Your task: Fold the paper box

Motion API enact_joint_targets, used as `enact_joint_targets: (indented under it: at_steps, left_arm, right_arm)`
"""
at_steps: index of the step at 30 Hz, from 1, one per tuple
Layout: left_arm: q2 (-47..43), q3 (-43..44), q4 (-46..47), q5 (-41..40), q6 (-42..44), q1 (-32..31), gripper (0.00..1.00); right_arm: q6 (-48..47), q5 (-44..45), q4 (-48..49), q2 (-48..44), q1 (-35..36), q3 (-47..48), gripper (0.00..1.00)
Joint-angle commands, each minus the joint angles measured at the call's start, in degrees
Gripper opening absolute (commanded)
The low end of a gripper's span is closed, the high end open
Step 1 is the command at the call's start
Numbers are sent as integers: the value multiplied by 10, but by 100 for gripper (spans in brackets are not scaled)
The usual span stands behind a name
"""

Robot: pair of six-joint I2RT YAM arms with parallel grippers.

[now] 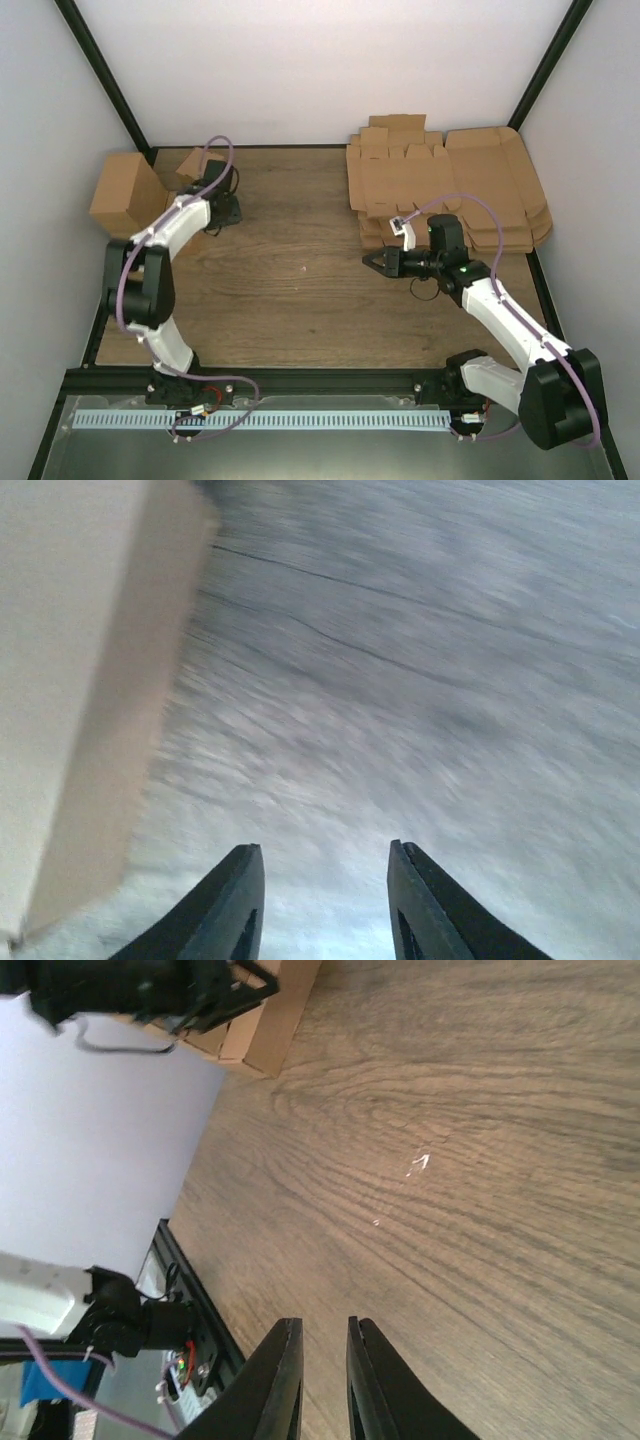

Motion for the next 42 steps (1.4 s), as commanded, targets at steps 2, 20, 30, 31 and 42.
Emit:
enact_joint_targets:
  at_steps: [2, 20, 30, 31, 42]
  left_arm:
    - [-168, -103, 45, 65, -8, -72, 41]
    - [-651, -509, 300, 145, -3, -137, 100]
    - [-741, -581, 344, 58, 7, -137, 100]
    - [-746, -589, 350, 40, 11, -137, 100]
    - [-693, -623, 471, -102, 44, -119, 100]
  right_arm:
    - [-22, 96, -10, -51, -3, 27, 17]
    - [-84, 322, 148, -367, -4, -200, 100]
    - [-66, 360, 146, -332, -3, -208, 100]
    - [-58, 381, 158, -334, -3, -215, 100]
    - [-142, 312, 331, -254, -4, -270, 100]
